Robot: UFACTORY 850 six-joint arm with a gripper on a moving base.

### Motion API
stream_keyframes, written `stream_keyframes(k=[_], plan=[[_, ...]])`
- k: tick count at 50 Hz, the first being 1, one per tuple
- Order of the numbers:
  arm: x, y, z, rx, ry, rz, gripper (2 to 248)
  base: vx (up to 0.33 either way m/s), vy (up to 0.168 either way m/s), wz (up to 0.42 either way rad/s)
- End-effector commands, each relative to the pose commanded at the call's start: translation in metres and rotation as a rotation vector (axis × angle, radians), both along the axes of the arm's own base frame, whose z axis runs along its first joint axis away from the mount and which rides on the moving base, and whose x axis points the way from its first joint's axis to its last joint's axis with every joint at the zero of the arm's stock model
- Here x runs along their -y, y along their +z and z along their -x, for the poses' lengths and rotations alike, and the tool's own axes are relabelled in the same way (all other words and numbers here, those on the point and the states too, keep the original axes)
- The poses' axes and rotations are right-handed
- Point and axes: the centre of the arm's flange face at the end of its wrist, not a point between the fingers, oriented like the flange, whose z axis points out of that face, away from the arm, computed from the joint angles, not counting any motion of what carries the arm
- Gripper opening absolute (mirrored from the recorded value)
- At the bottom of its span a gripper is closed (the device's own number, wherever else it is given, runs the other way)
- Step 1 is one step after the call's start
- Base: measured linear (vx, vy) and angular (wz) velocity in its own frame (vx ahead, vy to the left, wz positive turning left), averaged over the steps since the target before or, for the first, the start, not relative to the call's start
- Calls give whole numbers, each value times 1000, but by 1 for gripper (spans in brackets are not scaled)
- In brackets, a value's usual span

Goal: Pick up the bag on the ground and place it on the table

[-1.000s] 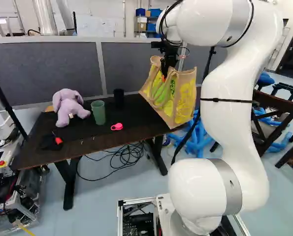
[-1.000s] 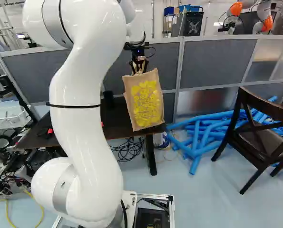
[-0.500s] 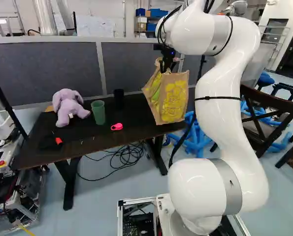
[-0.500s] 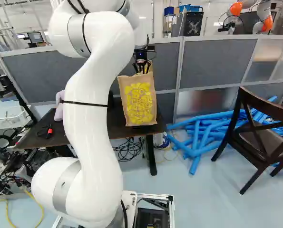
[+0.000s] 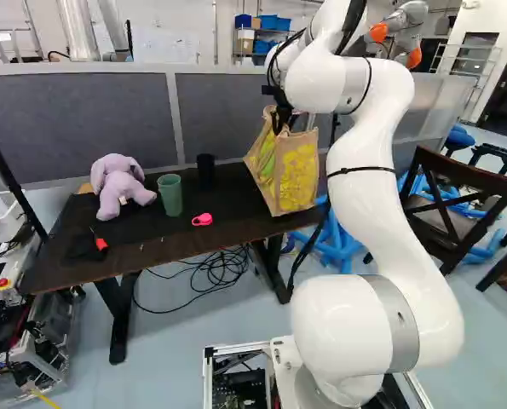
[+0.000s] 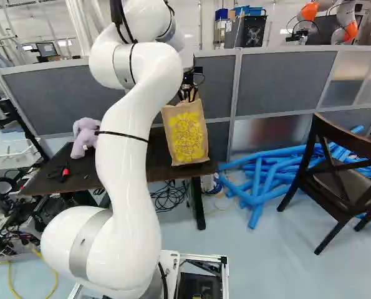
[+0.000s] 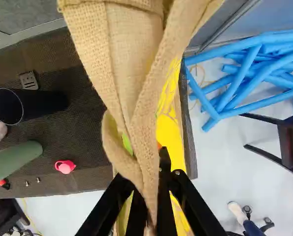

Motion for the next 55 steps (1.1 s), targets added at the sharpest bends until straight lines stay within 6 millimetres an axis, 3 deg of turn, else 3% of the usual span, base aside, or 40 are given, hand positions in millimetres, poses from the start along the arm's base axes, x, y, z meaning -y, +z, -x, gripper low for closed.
stream_keyframes(k=[29, 44, 49, 50, 55], plan=[[-7, -45, -19, -43, 12, -4, 22, 0, 0, 0], [-7, -49, -20, -49, 12, -4, 22, 0, 0, 0], [-7, -49, -20, -49, 12, -4, 30, 0, 0, 0], [-7, -49, -20, -49, 12, -4, 63, 0, 0, 0], [-7, -49, -20, -49, 12, -4, 63, 0, 0, 0]])
